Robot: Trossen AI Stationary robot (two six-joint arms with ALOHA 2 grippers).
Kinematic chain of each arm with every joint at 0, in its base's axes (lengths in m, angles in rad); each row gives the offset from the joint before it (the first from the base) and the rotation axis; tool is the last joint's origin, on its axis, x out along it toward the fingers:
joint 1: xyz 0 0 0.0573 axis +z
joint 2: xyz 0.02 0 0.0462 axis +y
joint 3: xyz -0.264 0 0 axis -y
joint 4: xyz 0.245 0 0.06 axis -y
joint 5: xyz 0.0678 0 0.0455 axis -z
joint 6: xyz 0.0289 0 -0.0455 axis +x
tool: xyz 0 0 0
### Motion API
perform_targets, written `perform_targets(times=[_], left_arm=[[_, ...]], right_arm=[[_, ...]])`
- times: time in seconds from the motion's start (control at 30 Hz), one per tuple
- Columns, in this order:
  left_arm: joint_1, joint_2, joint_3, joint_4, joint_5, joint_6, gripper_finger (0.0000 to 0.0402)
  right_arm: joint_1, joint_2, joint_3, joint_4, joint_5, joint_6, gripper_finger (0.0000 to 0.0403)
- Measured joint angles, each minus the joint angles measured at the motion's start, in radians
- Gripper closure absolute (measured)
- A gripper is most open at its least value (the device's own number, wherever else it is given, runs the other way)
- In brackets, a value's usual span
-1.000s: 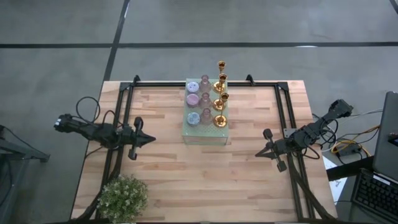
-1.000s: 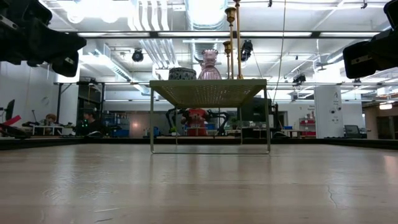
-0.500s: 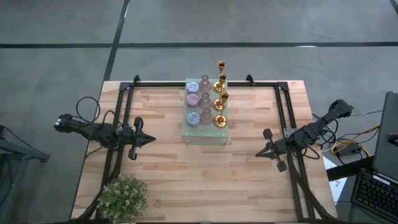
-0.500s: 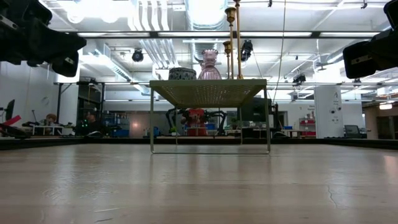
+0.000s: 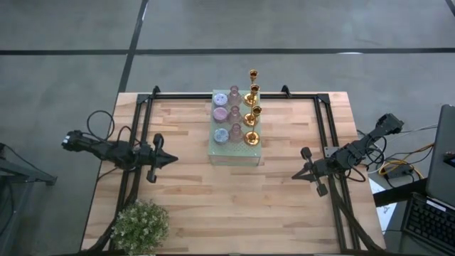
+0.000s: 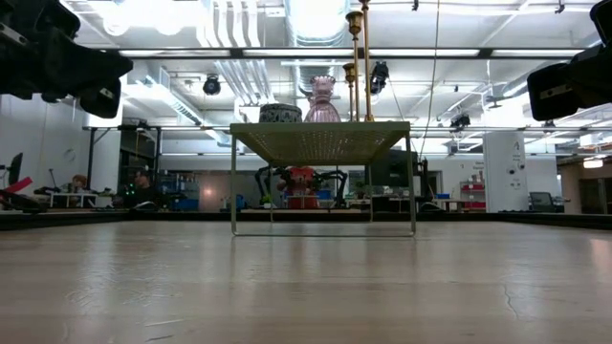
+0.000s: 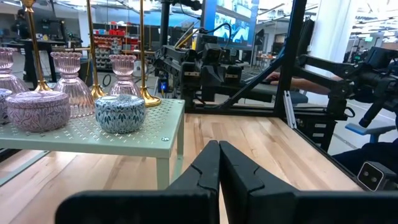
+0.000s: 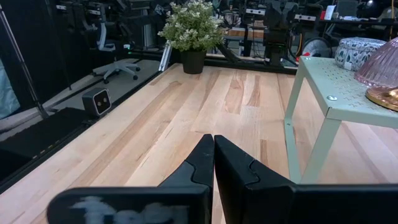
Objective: Pick & Place candle stick holders
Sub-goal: Return to Home Position
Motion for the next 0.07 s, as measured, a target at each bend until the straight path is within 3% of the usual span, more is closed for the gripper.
perform_targets(times=[0.07], left_arm=[[0.0,0.0,0.0,0.0,0.0,0.0,0.0394]], right_arm=[[0.0,0.0,0.0,0.0,0.0,0.0,0.0394]])
